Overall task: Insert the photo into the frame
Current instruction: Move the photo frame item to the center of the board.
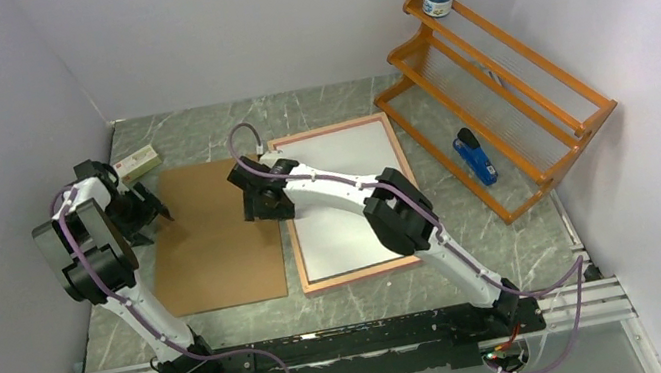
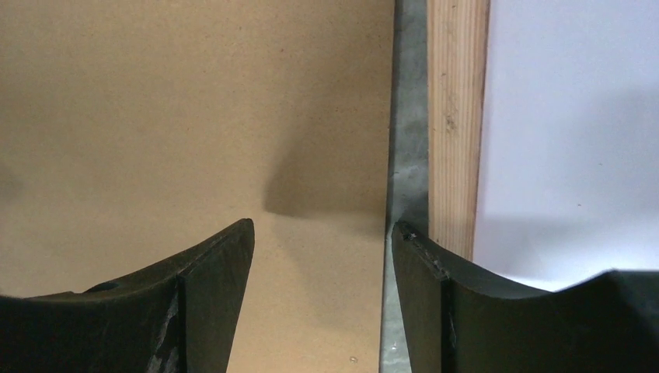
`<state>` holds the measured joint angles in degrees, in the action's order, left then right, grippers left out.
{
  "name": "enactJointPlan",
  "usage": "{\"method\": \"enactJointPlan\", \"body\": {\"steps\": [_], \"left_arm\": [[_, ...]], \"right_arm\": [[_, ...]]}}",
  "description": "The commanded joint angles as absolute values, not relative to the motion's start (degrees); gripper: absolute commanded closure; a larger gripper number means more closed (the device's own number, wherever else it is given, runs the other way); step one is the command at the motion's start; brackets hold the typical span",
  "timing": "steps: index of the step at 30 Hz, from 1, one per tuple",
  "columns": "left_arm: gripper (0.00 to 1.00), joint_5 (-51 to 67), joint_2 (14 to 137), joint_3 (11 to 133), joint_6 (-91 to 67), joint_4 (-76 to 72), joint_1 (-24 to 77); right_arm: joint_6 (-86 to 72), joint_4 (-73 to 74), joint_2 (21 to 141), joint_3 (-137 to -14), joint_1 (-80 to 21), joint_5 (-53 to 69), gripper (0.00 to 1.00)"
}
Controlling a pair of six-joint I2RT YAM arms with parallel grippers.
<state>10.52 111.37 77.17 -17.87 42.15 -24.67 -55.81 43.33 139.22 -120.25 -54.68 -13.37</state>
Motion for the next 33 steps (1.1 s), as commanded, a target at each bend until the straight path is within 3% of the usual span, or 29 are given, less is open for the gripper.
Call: {"method": "enactJointPlan", "body": {"steps": [1, 18, 25, 33], "left_arm": [[0.2, 8.72, 110.64, 75.03, -16.66, 41.49, -24.7], [0.28, 26.65, 116.52, 76.06, -17.21, 42.61, -24.94], [0.29, 24.72, 118.6, 80.31, -18.52, 45.34, -25.14], [0.3, 25.44, 119.14, 81.57, -18.02, 45.88, -25.11]], "right_arm": [[-55.76, 41.23, 139.29, -120.12, -54.59, -13.12, 0.31], [-54.76, 22.35, 136.35, -114.66, -50.84, 9.17, 0.34], [-55.79, 14.96, 132.63, -115.94, -50.36, 16.08, 0.35], [-56.92, 10.37, 126.45, -111.59, -49.53, 15.75, 0.35]]}}
